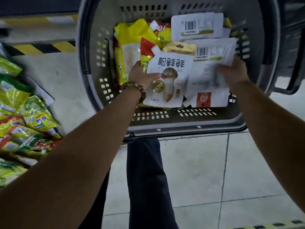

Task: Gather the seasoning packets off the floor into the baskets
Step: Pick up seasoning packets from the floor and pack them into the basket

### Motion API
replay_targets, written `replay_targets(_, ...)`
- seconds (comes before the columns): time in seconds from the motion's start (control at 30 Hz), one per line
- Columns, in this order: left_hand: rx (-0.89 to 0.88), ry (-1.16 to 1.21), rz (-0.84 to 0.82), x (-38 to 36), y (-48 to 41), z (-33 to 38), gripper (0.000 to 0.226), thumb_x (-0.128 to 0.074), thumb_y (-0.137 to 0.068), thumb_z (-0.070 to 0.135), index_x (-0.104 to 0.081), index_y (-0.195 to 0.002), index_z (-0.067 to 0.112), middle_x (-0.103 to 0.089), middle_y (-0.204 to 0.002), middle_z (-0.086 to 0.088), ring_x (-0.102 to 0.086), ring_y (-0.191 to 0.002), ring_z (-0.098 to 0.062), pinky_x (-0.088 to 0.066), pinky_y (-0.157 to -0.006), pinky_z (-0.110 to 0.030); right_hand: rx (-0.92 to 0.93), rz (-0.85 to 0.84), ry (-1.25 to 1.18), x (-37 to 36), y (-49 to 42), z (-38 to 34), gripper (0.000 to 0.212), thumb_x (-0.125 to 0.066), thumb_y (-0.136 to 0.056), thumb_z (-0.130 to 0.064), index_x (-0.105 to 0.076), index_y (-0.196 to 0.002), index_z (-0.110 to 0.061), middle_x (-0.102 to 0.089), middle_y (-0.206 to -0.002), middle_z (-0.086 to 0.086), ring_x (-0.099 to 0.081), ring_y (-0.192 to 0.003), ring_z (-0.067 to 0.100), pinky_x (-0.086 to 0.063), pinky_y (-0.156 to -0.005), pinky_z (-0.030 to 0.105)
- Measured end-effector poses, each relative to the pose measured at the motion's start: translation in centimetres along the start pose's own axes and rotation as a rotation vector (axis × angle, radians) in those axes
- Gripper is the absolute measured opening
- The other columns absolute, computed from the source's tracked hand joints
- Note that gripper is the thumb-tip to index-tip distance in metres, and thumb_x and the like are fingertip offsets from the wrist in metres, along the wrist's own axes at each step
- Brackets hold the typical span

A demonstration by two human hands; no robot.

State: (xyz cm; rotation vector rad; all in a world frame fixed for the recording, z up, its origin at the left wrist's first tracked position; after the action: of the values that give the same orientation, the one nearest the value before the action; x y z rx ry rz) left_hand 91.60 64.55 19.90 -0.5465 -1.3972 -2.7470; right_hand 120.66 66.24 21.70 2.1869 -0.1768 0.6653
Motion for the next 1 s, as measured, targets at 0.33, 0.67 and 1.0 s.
replay_targets(0.33,-0.027,-0.382,0.232,2.3,2.1,-2.4,0.045,-0.035,-0.101,0.035,-0.044,-0.131,0.003,-0.058,-0.123,-0.021,-0.053,-0.113,-0.036,-0.039,-0.084,-0.032,0.238,0.095,0.530,-3.0,2.6,-0.4,0.093,-0.063,-0.081,-0.052,-0.009,-0.151,-0.023,-0.004,-0.158,0.017,-0.008,-0.144,0.035,-0.012,-0.113,0.055)
replay_targets(0.67,-0.418,-0.551,0.347,0.3,5.1,-1.3,0.075,-0.054,-0.086,0.037,-0.020,-0.148,0.011,-0.015,-0.152,-0.024,-0.021,-0.139,-0.039,-0.026,-0.112,-0.051,0.093,0.057,0.554,-5.4,4.6,3.3,0.116,-0.073,-0.068,-0.057,0.003,-0.151,-0.030,0.015,-0.158,0.011,0.009,-0.146,0.030,-0.004,-0.112,0.063)
replay_targets(1.0,-0.173,-1.039,0.094,-6.5,3.4,-0.5,0.094,-0.053,-0.084,0.058,0.009,-0.149,0.029,0.019,-0.153,-0.021,0.014,-0.137,-0.051,-0.007,-0.106,-0.071,-0.060,-0.004,0.522,-6.1,3.0,4.2,0.138,-0.081,-0.059,-0.057,0.018,-0.149,-0.020,0.016,-0.157,0.012,0.006,-0.146,0.032,-0.011,-0.113,0.059)
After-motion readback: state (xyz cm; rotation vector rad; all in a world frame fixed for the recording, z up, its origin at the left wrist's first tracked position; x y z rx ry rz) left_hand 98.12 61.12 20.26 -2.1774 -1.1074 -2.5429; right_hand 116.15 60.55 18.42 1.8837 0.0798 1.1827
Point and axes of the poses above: each hand's wrist, its own y-axis away from the middle knuckle, its own x-axis out of the back of the hand, z = x × y, the point moved 4 cm from there along -y, towards the middle knuckle
